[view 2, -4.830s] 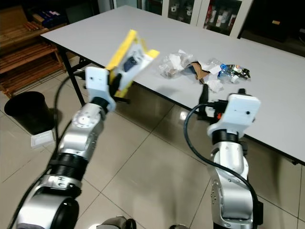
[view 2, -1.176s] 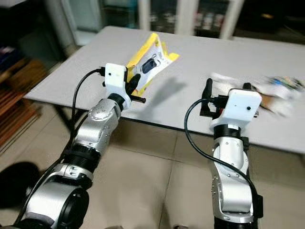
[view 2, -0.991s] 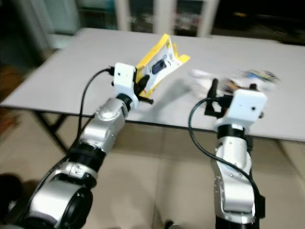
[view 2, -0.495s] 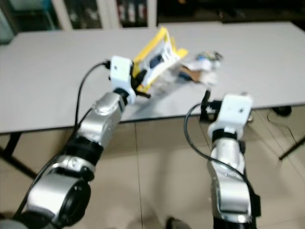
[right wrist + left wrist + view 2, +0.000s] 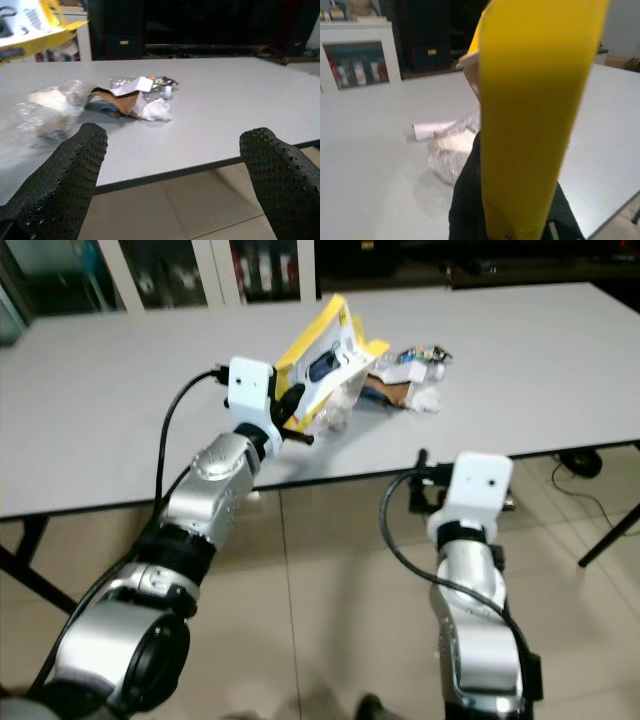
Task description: Picking trash to rubbish bin
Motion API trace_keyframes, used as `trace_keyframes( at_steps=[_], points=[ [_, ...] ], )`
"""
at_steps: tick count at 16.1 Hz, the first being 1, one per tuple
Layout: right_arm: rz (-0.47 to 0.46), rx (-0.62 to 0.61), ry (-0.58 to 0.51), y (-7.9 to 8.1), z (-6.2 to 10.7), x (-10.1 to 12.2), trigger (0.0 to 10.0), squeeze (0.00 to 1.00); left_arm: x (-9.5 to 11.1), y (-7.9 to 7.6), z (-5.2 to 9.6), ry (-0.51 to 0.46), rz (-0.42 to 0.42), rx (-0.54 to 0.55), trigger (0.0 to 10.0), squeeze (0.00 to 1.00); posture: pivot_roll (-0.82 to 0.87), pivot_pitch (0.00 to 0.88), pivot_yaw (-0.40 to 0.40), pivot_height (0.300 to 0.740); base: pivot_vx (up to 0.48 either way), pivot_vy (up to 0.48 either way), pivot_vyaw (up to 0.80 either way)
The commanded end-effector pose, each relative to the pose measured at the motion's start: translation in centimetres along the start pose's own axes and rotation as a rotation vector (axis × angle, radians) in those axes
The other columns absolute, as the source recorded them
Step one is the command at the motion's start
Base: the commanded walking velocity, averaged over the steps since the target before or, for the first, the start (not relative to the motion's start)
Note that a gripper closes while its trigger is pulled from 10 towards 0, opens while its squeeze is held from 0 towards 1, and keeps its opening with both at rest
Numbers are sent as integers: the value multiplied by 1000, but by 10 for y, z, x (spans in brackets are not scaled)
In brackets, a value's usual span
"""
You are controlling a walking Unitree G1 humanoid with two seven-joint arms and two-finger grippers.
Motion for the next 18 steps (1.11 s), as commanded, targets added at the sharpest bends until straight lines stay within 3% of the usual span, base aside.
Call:
trace_keyframes(
  at_steps=[1, 9, 14, 18],
  points=[
    [0, 17, 22, 4, 0, -3, 10000, 0, 6, 2, -2, -17, -10, 8, 10000, 0, 123, 77, 18, 740, 424, 0, 0],
    [12, -14, 104, -1, 4, -21, 10000, 0, 6, 3, -2, -22, -20, -2, 10000, 0, 132, 86, 30, 740, 463, 0, 0],
    [30, -82, 138, -14, 7, -28, 10000, 0, 4, 2, -2, -16, -25, -12, 10000, 0, 134, 83, 30, 740, 427, 0, 0],
    [28, -91, 190, -21, 11, -42, 10000, 0, -3, 6, 0, 10, -33, -4, 10000, 0, 135, 79, 28, 740, 147, 0, 0]
  ],
)
Point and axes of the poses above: a point about 5 cm out from each wrist's last joint towards the gripper, its own z axis pointing back from the gripper into the wrist, its own x axis along the axis of the wrist's last joint, y = z × x, the point moved 5 cm from there along -z, pointing out of the wrist towards the gripper, and after that the axes turned 15 degrees about -z, right-handed, at the moved point
